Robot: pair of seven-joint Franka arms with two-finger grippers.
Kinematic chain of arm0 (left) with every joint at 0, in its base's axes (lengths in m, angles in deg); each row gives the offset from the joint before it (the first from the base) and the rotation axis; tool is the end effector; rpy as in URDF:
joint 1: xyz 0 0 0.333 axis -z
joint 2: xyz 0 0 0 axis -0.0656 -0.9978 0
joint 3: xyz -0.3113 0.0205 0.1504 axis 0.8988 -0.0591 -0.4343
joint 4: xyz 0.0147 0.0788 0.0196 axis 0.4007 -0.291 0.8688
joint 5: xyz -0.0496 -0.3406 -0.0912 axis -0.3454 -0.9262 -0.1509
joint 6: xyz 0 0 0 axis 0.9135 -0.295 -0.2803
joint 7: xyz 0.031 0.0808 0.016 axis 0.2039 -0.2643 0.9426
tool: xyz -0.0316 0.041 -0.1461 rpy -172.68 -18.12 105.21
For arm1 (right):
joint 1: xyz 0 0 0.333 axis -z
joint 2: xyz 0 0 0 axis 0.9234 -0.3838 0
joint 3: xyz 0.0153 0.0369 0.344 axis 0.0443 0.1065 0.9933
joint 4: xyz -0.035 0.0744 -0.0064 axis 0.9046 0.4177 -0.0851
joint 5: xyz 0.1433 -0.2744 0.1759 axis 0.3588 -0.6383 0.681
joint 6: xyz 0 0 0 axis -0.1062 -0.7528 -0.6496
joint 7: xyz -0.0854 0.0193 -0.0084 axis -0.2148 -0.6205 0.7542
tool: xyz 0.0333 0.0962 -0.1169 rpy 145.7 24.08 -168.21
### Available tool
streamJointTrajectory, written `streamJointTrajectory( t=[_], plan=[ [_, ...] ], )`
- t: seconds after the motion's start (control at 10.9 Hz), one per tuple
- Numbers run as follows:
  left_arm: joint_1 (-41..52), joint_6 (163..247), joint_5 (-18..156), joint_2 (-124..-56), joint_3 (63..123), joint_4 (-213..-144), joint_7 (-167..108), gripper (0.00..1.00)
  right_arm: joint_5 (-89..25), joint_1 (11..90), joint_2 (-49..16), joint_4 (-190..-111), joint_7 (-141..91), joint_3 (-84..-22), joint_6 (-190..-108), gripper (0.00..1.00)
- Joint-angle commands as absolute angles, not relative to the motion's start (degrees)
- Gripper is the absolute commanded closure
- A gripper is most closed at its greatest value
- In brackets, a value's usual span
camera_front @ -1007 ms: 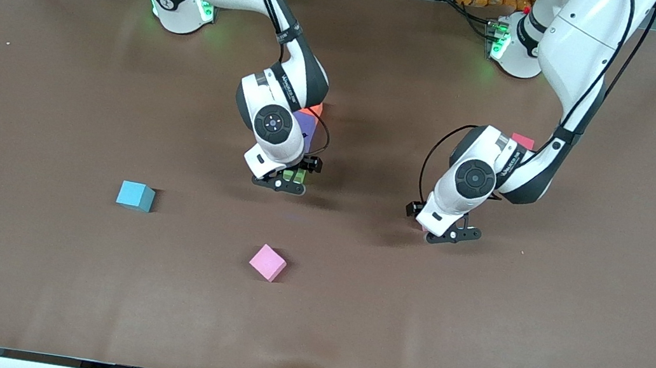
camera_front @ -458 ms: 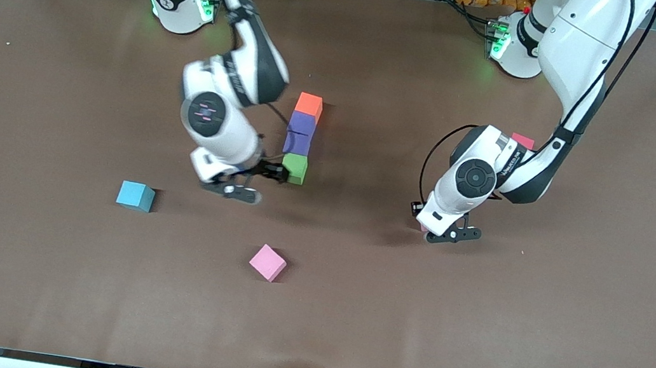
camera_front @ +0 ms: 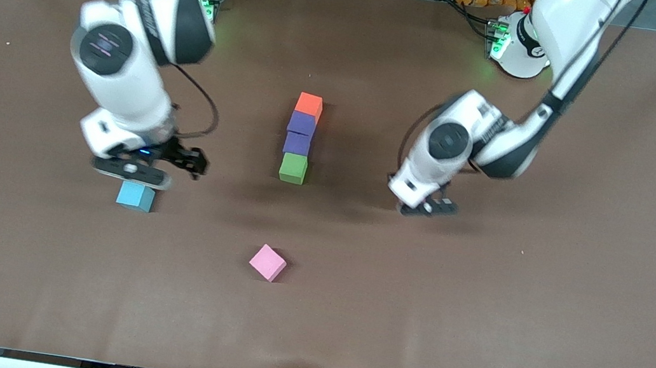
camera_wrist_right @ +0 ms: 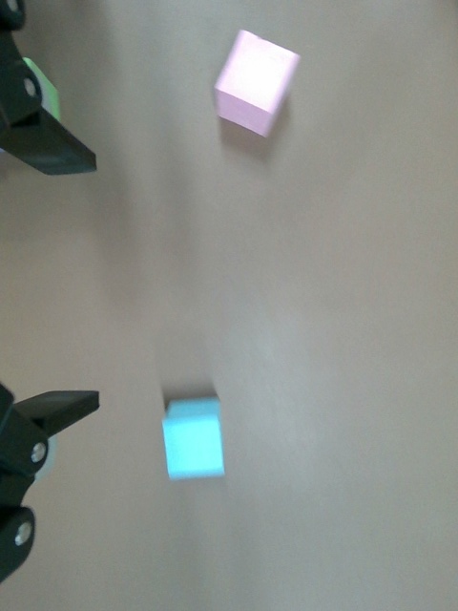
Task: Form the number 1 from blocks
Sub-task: 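Place the green cube at the row's other end, then withdraw the right gripper, then place the light pink cube beyond the orange cube with the left gripper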
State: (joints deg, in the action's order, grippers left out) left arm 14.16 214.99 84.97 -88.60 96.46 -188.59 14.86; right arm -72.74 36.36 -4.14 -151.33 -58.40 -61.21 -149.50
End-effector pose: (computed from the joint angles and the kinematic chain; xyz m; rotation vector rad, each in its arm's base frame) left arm 0.4702 -0.3645 0.2849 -3.1095 -0.2149 0.1647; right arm 0.5715 0.1815 0.4693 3.0694 -0.2475 0.1948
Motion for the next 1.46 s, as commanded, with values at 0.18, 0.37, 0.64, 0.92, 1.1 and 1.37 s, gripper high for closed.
streamJointTrajectory(
  t=[0.18,0.37,0.64,0.92,1.1,1.37],
  plan=[
    [20.98,211.99,84.92,-88.42,108.79,-189.17,30.22,1.00,-74.11,57.55,1.87,-149.29,-45.53,-48.27,-143.78,0.00],
    [31.17,211.99,84.92,-94.02,108.62,-184.62,35.60,1.00,-74.03,59.86,3.28,-146.56,-43.39,-48.25,-138.07,0.00],
    [39.29,212.08,86.05,-101.33,107.39,-178.89,40.44,1.00,-73.50,62.94,6.35,-146.55,-38.68,-48.07,-136.99,0.00],
    [45.18,212.26,87.55,-103.89,102.31,-177.39,42.56,1.00,-71.31,66.81,7.50,-144.28,-33.80,-48.16,-132.97,0.00],
    [45.55,212.52,87.55,-104.69,101.85,-176.60,41.95,1.00,-70.95,68.13,7.41,-142.51,-34.77,-48.25,-131.36,0.00],
    [45.37,213.22,88.69,-104.86,100.80,-174.93,41.33,1.00,-71.04,69.54,7.24,-141.37,-37.33,-48.16,-131.36,0.00]
  ],
)
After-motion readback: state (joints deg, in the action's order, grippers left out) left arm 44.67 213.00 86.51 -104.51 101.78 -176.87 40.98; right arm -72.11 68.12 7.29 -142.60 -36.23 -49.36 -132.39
